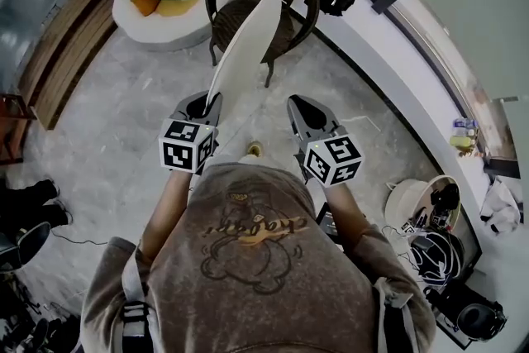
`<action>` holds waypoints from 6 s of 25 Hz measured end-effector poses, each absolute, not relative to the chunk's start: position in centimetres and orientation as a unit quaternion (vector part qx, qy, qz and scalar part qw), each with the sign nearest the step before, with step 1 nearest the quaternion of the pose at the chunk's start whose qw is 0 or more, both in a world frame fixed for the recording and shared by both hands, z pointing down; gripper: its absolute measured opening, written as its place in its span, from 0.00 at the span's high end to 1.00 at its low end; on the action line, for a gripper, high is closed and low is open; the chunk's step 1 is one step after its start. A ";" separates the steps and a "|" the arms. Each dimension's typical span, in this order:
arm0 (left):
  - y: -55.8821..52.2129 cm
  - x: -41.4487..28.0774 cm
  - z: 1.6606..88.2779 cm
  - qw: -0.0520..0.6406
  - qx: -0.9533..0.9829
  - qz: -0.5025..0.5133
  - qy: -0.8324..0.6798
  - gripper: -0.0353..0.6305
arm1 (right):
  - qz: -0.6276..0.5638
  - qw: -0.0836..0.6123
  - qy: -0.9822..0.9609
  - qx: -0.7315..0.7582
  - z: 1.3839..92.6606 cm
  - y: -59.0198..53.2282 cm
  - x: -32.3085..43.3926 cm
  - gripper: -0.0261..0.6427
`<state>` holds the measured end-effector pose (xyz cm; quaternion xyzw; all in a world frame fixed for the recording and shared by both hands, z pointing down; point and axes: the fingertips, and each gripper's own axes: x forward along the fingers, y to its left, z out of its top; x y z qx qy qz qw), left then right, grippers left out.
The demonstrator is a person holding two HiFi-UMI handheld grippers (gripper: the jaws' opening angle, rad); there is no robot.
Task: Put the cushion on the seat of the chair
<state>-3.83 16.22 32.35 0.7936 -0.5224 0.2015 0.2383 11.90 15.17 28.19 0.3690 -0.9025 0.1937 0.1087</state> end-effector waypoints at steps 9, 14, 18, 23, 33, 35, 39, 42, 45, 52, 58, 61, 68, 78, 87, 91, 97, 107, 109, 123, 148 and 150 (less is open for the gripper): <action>12.3 -3.3 32.3 0.238 0.794 0.195 -0.524 0.89 | 0.196 0.116 -0.904 0.361 28.7 11.5 12.0 0.92; 9.4 -3.8 32.7 0.241 0.799 0.196 -0.515 0.89 | 0.198 0.119 -0.900 0.369 29.0 8.9 11.7 0.92; 7.0 -3.7 33.3 0.245 0.804 0.203 -0.503 0.89 | 0.204 0.118 -0.895 0.379 29.5 6.7 11.8 0.92; 3.2 -4.2 33.7 0.244 0.812 0.211 -0.487 0.89 | 0.212 0.118 -0.889 0.389 30.0 3.1 11.0 0.92; -3.4 -5.4 35.1 0.252 0.823 0.235 -0.451 0.89 | 0.231 0.116 -0.876 0.408 31.4 -3.5 8.9 0.92; -4.7 -5.6 35.1 0.252 0.827 0.239 -0.443 0.89 | 0.233 0.117 -0.873 0.411 31.6 -4.6 8.4 0.92; -6.9 -5.9 35.5 0.256 0.833 0.246 -0.424 0.89 | 0.238 0.124 -0.868 0.418 32.1 -6.8 7.6 0.92; -8.2 -6.2 36.0 0.259 0.839 0.252 -0.408 0.89 | 0.243 0.122 -0.862 0.429 32.5 -8.3 7.2 0.92; -9.5 -6.4 36.7 0.259 0.842 0.260 -0.396 0.89 | 0.248 0.122 -0.856 0.437 33.0 -9.5 7.2 0.92; -11.4 -5.9 38.8 0.273 0.839 0.272 -0.385 0.89 | 0.259 0.135 -0.853 0.432 34.5 -11.5 7.5 0.92; -12.5 -5.6 40.1 0.274 0.837 0.281 -0.381 0.89 | 0.262 0.148 -0.855 0.423 35.8 -12.7 7.3 0.92; -13.0 -5.2 40.6 0.278 0.837 0.281 -0.378 0.89 | 0.260 0.155 -0.857 0.417 36.4 -13.1 7.2 0.92; -14.4 -4.9 42.4 0.284 0.836 0.287 -0.371 0.89 | 0.266 0.166 -0.857 0.409 38.0 -14.0 7.0 0.92; -15.9 -4.0 45.9 0.296 0.833 0.299 -0.359 0.89 | 0.279 0.175 -0.849 0.414 41.4 -15.2 8.2 0.92; -17.0 -3.4 50.9 0.317 0.827 0.311 -0.345 0.89 | 0.286 0.188 -0.847 0.407 45.0 -16.6 8.2 0.92; -17.3 -2.8 53.0 0.334 0.824 0.306 -0.340 0.89 | 0.297 0.188 -0.840 0.413 47.2 -17.2 8.5 0.92; -17.7 -2.2 55.6 0.346 0.827 0.303 -0.323 0.89 | 0.309 0.187 -0.833 0.420 50.2 -17.9 8.4 0.92; -19.0 -1.8 60.0 0.367 0.827 0.304 -0.298 0.89 | 0.329 0.184 -0.827 0.417 55.1 -18.9 7.2 0.92; -19.2 -2.0 61.0 0.375 0.825 0.304 -0.294 0.89 | 0.332 0.184 -0.826 0.417 55.8 -19.2 7.1 0.92; -21.5 -6.0 64.1 0.404 0.805 0.296 -0.318 0.89 | 0.347 0.185 -0.825 0.406 59.3 -20.2 5.5 0.92; -27.0 -11.7 71.8 0.378 0.769 0.318 -0.406 0.89 | 0.365 0.196 -0.821 0.393 64.4 -21.1 3.6 0.92; -27.3 -11.9 72.4 0.380 0.766 0.319 -0.409 0.89 | 0.367 0.196 -0.820 0.393 64.7 -21.2 3.4 0.92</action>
